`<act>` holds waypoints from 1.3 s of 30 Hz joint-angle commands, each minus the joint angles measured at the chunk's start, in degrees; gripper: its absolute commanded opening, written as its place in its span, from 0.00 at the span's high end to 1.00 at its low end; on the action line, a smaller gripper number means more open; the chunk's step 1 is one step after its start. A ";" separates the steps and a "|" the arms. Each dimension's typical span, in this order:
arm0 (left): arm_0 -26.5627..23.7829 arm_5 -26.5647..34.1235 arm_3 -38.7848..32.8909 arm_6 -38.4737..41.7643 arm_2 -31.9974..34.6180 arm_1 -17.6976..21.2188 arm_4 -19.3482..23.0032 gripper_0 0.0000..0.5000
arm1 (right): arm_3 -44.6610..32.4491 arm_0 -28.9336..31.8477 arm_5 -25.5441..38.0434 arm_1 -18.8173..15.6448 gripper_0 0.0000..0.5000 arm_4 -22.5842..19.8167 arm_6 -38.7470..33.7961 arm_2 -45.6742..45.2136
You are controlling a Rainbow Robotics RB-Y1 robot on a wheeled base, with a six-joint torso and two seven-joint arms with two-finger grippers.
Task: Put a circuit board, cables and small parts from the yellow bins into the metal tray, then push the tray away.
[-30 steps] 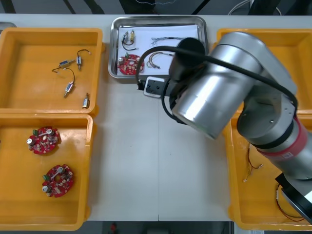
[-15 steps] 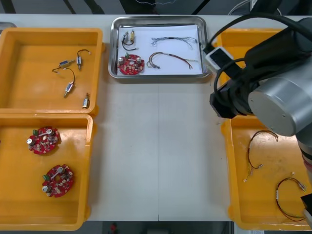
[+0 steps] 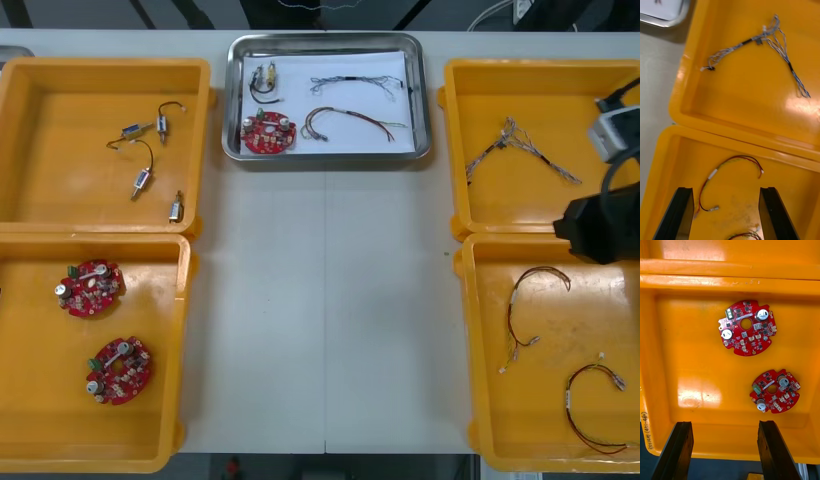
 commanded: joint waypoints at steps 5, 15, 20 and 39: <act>1.20 0.33 -1.45 -4.66 1.64 2.20 0.41 0.00 | 2.29 6.69 0.17 -4.79 0.00 -8.04 -2.23 -11.27; 1.20 0.33 -1.45 -4.66 1.64 2.20 0.41 0.00 | 6.95 8.01 0.17 -4.97 0.00 -9.01 -3.72 -14.87; 1.20 0.33 -1.45 -4.66 1.64 2.20 0.41 0.00 | 7.83 9.33 0.17 -4.97 0.00 -9.10 -4.42 -15.31; 1.20 0.33 -1.45 -4.66 1.64 2.20 0.41 0.00 | 7.92 13.19 0.17 -4.70 0.00 -10.77 -6.71 -14.69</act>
